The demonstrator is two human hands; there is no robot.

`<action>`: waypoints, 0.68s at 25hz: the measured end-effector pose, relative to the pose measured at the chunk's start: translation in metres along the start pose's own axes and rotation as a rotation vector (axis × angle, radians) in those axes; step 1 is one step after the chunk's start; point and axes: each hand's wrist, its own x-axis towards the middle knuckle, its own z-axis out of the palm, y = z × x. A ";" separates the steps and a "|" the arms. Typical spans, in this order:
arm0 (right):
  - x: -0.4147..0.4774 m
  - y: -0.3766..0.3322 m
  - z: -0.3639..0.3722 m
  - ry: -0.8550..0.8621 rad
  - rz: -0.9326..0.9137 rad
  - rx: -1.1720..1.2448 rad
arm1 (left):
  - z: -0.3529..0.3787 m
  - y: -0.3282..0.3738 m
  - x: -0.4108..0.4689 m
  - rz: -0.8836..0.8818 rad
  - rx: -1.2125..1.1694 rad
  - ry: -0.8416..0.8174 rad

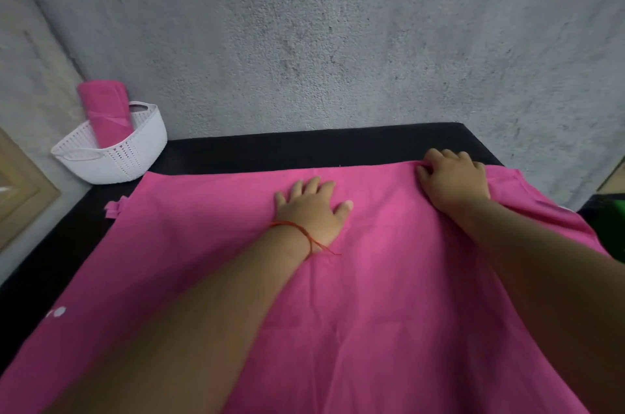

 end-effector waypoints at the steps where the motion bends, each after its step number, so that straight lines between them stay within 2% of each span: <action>1: -0.001 0.001 -0.001 -0.002 0.001 0.003 | 0.006 0.010 0.001 -0.027 -0.003 -0.006; 6: -0.002 -0.001 -0.008 -0.059 -0.006 0.025 | 0.012 0.009 0.001 -0.068 0.045 0.018; 8: 0.007 0.011 -0.027 -0.193 -0.057 -0.013 | 0.011 0.013 -0.002 -0.071 0.046 0.038; 10: 0.022 0.038 -0.056 -0.417 -0.060 -0.018 | 0.011 0.012 -0.001 -0.075 0.041 0.064; 12: 0.031 0.077 -0.085 -0.560 -0.002 0.136 | 0.014 0.009 0.001 -0.081 0.046 0.093; 15: 0.030 0.127 -0.097 -0.550 0.059 0.257 | 0.019 0.009 0.003 -0.078 0.059 0.119; 17: 0.036 0.143 -0.089 -0.437 0.140 0.294 | 0.020 0.010 0.004 -0.076 0.059 0.131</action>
